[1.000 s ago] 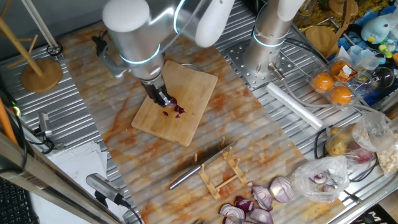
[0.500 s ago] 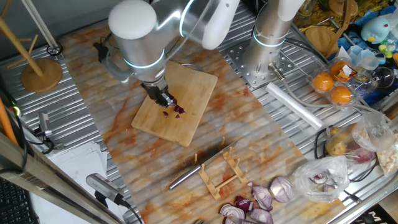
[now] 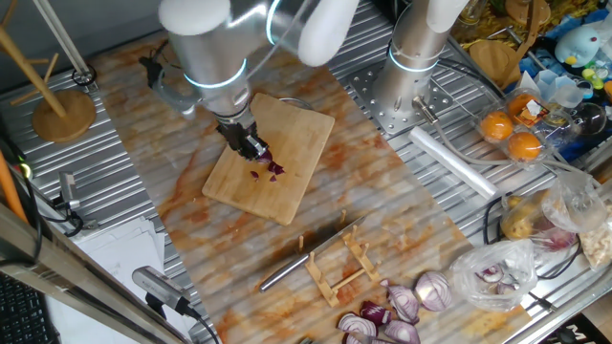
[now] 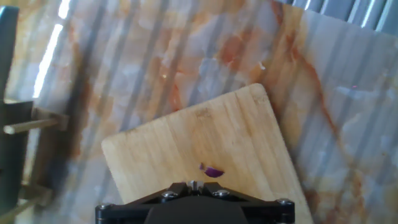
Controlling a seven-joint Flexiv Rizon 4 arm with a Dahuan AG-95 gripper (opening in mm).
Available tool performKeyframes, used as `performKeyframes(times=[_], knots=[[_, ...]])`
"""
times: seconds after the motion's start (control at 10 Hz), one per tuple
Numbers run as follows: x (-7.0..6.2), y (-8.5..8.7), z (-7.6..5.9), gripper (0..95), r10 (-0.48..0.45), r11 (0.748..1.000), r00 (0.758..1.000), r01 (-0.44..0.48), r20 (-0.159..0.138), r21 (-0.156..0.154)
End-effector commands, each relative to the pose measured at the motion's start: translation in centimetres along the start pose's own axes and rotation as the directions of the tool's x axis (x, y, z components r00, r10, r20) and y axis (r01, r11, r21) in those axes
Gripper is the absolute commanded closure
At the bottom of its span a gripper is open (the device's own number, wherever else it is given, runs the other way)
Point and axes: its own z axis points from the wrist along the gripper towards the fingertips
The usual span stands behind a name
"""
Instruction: Chop the onions
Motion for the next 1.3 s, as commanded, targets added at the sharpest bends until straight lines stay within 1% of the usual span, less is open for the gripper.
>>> performKeyframes(times=[0.1,0.3,0.4,0.5,0.6,0.8,0.9,1.0,1.1,1.2,1.3], knots=[[-1.4,7.1,-0.8,95.0,0.085,0.996,0.996,-0.085,-0.006,0.011],[-2.2,11.2,-0.8,95.0,0.148,0.989,0.989,-0.148,-0.014,0.007],[-2.6,13.4,-0.4,95.0,0.180,0.984,0.984,-0.180,-0.013,0.008],[-2.7,13.7,-0.2,95.0,0.173,0.985,0.985,-0.173,-0.011,0.002],[-2.5,13.7,-0.2,95.0,0.172,0.985,0.985,-0.172,-0.012,-0.003],[-2.5,13.7,-0.2,95.0,0.155,0.987,0.988,-0.155,-0.015,0.032],[-2.5,13.7,-0.2,95.0,0.142,0.989,0.990,-0.141,-0.017,0.039],[-2.5,13.7,-0.2,95.0,0.121,0.992,0.993,-0.120,-0.010,0.022],[-2.5,13.7,-0.2,95.0,0.104,0.995,0.995,-0.104,0.003,0.011],[-2.5,13.7,-0.2,95.0,0.087,0.996,0.996,-0.087,0.007,0.012],[-2.5,13.7,-0.2,95.0,0.081,0.997,0.997,-0.081,0.001,0.016]])
